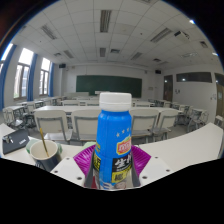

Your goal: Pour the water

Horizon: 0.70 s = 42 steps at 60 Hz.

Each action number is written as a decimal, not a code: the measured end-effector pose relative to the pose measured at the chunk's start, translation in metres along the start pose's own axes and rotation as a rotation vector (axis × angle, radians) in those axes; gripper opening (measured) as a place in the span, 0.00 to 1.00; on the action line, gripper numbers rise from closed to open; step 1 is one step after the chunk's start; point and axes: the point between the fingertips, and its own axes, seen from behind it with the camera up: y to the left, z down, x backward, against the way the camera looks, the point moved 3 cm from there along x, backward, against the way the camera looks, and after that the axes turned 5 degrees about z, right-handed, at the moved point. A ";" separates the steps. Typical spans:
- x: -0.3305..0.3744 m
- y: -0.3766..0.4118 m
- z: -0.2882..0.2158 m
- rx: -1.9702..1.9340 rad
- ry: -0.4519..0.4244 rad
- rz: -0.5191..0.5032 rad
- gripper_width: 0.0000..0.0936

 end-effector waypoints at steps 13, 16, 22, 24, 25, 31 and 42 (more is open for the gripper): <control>0.055 -0.020 0.000 0.006 0.044 0.009 0.90; 0.080 -0.019 -0.001 0.010 0.038 0.002 0.91; 0.138 -0.013 0.002 -0.004 0.018 -0.055 0.91; 0.160 -0.009 0.005 -0.021 0.016 -0.078 0.91; 0.170 -0.005 0.007 -0.030 0.016 -0.091 0.91; 0.220 0.021 0.030 -0.083 0.035 -0.160 0.90; 0.264 0.049 0.058 -0.061 0.044 -0.194 0.91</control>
